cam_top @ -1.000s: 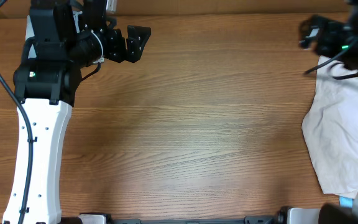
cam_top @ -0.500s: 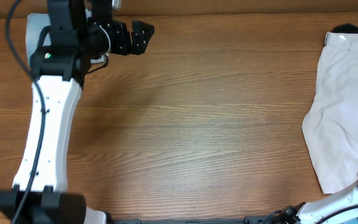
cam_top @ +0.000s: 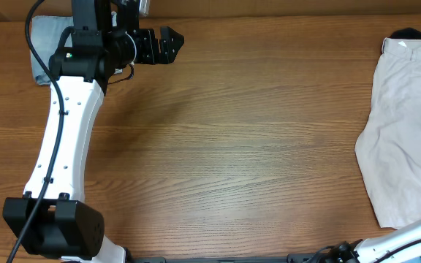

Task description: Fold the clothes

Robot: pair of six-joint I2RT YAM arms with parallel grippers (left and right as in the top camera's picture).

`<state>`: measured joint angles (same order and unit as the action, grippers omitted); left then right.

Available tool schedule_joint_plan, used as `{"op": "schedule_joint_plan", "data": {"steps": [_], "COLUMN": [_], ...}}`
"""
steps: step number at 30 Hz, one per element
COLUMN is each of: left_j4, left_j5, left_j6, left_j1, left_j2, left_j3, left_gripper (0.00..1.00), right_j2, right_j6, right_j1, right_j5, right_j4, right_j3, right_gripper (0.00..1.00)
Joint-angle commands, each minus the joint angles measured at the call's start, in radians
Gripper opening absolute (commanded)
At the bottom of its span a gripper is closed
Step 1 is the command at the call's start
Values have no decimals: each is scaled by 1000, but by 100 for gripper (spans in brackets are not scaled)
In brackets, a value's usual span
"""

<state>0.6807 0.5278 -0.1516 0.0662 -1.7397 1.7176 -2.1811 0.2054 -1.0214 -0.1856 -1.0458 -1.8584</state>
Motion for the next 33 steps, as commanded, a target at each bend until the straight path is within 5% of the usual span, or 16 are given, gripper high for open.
{"op": "schedule_joint_plan", "data": {"steps": [1,15,21,25,28,31,33], "left_j4": [-5,-13,-6,-1,-2,-5,-6], "left_j5": [-7,-14,-14,-14,-14,-14,-14], "left_j6": [-6,-6,-6,-6,-6,-6,-6], "left_j1": [6,6,6,6,6,6,6], "left_j2": [-23,-61,-61,-61,-61,-61,-61], "left_j3": [21,21,21,21,21,21,21], "left_gripper": [100,100,100,100,100,100,100], "right_j2": [-26,-53,-54,-54,-54,-54,-54], "right_j6": [-46,-58,-106,-105,-105,-104,-97], "right_j1": [-24,-16,14,22,19,7,-2], "right_j5": [27,-77,-93,-59,-37,-26,-41], "right_j4": [21,74,66,96,122,144,151], "right_j3": [6,6,11,30,45,65,74], "right_gripper": [81,40,41,63,69,65,49]}}
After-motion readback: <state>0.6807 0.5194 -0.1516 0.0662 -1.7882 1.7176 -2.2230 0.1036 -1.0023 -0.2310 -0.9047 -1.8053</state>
